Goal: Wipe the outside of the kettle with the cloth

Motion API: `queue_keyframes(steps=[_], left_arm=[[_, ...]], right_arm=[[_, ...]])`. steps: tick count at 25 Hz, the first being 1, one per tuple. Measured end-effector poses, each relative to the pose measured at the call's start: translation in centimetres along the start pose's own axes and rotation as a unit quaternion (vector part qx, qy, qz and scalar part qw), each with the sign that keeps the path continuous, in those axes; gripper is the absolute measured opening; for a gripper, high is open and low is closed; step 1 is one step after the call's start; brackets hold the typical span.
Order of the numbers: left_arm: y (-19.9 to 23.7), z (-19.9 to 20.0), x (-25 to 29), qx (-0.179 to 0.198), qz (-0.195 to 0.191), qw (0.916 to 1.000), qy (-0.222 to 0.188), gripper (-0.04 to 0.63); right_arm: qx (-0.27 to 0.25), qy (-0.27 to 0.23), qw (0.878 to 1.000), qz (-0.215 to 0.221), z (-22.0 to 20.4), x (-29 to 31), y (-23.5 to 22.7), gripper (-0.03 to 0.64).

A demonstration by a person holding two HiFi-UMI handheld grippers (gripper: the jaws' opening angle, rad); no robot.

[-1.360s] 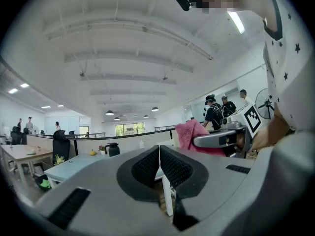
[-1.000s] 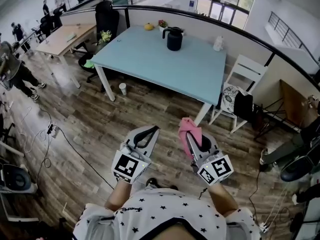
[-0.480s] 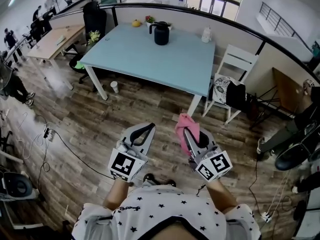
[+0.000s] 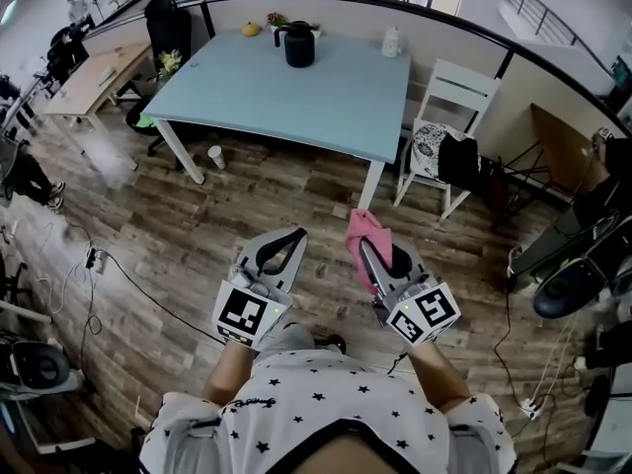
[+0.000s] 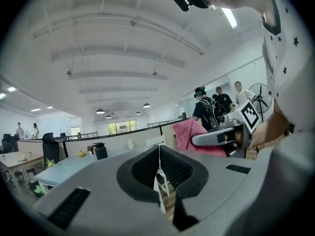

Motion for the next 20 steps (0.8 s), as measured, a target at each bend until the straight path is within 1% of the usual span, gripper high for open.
queue_keyframes(steps=[5,12,16,20], left_arm=[[0.9,-0.1,0.6,0.004,0.011,0.9999,0.003,0.029],[3.4,-1.2,2.8,-0.016,0.015,0.9998,0.003,0.030],[6.7,-1.8,4.8,-0.015,0.012,0.9998,-0.005,0.029],[10.5,-1.9,6.9,-0.019,0.007,0.9997,-0.012,0.029]], right_arm=[[-0.001,0.005,1.000,-0.007,0.1,0.1,-1.1,0.058],[0.002,0.013,1.000,-0.012,-0.3,2.6,-3.1,0.058],[-0.012,0.013,1.000,-0.016,-0.1,5.7,-4.5,0.060],[-0.014,0.005,1.000,-0.028,0.3,9.4,-6.0,0.060]])
Point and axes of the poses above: the fingertips, and each gripper's own axes: x forward along the fingers, y to its left, z out of its top, the point moved 1 cm from there along -x, backward along the fingers, and after that the axes turned 7 degrees about z, right-handed, at the moved point
